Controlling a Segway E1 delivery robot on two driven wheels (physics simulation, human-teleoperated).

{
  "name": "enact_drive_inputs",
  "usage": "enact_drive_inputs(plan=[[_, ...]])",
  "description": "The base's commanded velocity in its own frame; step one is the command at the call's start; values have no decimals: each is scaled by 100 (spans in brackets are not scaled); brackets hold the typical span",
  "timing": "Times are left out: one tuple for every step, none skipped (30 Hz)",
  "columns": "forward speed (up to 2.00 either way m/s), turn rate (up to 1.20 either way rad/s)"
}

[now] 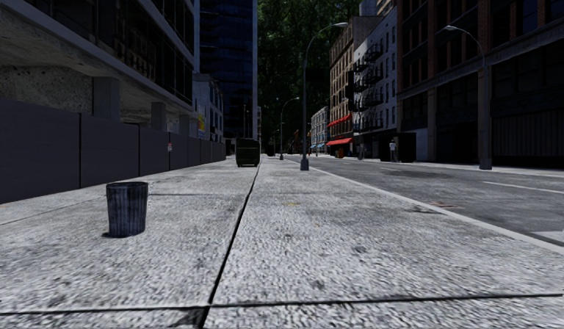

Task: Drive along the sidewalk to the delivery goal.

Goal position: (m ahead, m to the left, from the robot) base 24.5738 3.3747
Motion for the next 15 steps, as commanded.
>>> enact_drive_inputs(plan=[[200,-3],[200,0],[200,0],[200,0],[200,0],[200,0],[200,0],[200,0],[200,0],[200,0],[200,0],[200,0],[200,0],[200,0],[200,0]])
